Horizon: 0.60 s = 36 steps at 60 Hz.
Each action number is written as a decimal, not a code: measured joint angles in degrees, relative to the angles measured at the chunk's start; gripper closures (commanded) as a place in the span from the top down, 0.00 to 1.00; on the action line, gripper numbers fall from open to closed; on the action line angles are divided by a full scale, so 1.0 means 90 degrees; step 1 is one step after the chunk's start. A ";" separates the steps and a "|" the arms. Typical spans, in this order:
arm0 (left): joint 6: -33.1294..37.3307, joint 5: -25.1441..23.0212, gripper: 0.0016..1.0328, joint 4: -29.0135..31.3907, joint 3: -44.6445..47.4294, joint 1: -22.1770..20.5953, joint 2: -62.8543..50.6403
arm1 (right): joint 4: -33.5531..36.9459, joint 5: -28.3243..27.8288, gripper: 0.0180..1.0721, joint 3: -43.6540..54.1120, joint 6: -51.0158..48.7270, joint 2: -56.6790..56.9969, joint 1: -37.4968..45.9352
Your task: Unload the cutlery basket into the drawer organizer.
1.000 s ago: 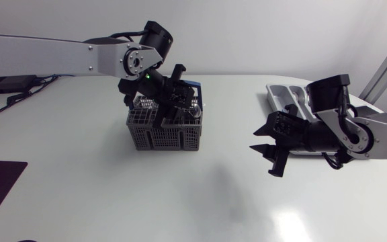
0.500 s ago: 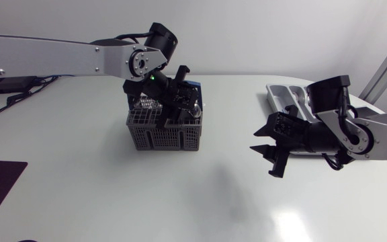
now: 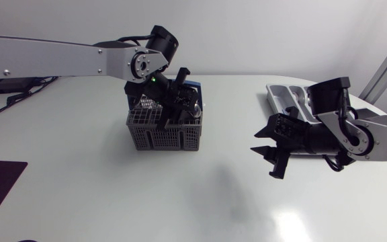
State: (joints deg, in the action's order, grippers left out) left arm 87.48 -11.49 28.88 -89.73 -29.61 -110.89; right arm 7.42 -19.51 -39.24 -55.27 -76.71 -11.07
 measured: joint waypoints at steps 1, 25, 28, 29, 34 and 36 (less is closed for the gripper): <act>0.0000 0.0002 0.28 -0.0002 0.0000 0.0000 -0.0007 | 0.0000 0.0000 0.50 0.0000 0.0000 0.0000 0.0000; 0.0000 -0.0002 0.15 -0.0002 0.0000 0.0007 -0.0097 | -0.0002 -0.0002 0.50 0.0000 0.0000 0.0000 0.0000; 0.0000 -0.0002 0.14 -0.0002 0.0000 0.0007 -0.0097 | -0.0002 -0.0007 0.50 0.0000 0.0002 0.0000 0.0000; 0.0000 0.0000 0.14 -0.0002 -0.0002 0.0007 -0.0097 | -0.0002 -0.0010 0.50 0.0000 0.0002 0.0000 -0.0002; 0.0000 -0.0002 0.14 -0.0007 0.0000 0.0019 -0.0100 | -0.0002 -0.0027 0.50 0.0000 0.0024 0.0000 -0.0010; 0.0000 0.0000 0.14 -0.0007 0.0000 0.0024 -0.0102 | -0.0010 -0.0027 0.50 0.0000 0.0044 0.0000 -0.0015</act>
State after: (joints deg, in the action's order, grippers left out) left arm 87.48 -11.49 28.82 -89.73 -29.39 -111.81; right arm 7.33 -19.75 -39.24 -54.87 -76.71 -11.20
